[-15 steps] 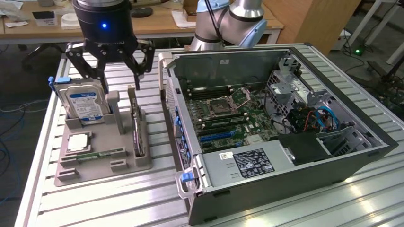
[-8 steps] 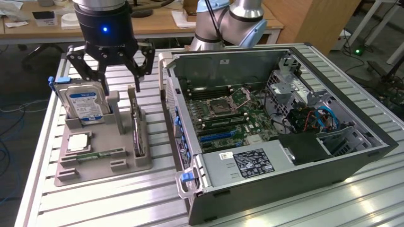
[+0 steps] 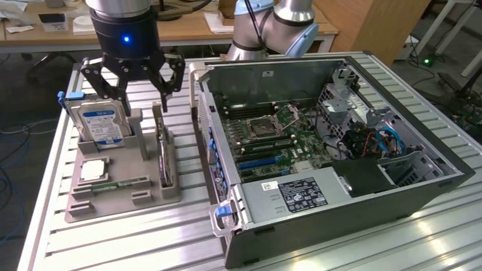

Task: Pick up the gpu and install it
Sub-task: 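Pick up the gpu and move the gpu toward the slot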

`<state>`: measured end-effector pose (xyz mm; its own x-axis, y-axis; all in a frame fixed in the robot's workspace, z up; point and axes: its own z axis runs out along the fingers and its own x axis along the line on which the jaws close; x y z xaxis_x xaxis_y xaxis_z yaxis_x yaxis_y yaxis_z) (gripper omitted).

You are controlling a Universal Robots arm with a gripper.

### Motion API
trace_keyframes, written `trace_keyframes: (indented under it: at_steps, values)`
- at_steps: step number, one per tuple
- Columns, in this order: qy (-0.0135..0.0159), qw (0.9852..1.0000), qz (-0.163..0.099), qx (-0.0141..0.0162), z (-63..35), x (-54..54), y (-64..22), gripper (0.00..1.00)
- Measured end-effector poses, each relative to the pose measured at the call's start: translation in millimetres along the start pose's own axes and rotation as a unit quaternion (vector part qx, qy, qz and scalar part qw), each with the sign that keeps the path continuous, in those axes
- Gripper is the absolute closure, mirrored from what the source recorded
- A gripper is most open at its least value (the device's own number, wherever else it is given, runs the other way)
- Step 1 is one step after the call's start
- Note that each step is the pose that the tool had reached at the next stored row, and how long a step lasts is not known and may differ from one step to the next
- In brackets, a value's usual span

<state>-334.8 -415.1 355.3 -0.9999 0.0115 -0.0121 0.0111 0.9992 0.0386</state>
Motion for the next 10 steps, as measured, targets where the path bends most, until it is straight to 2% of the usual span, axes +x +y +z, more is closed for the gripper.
trace_keyframes:
  at_steps: [10]
  values:
    - [0.0000, 1.0000, 0.000, 0.0000, 6.3, 0.1, -0.3, 0.35]
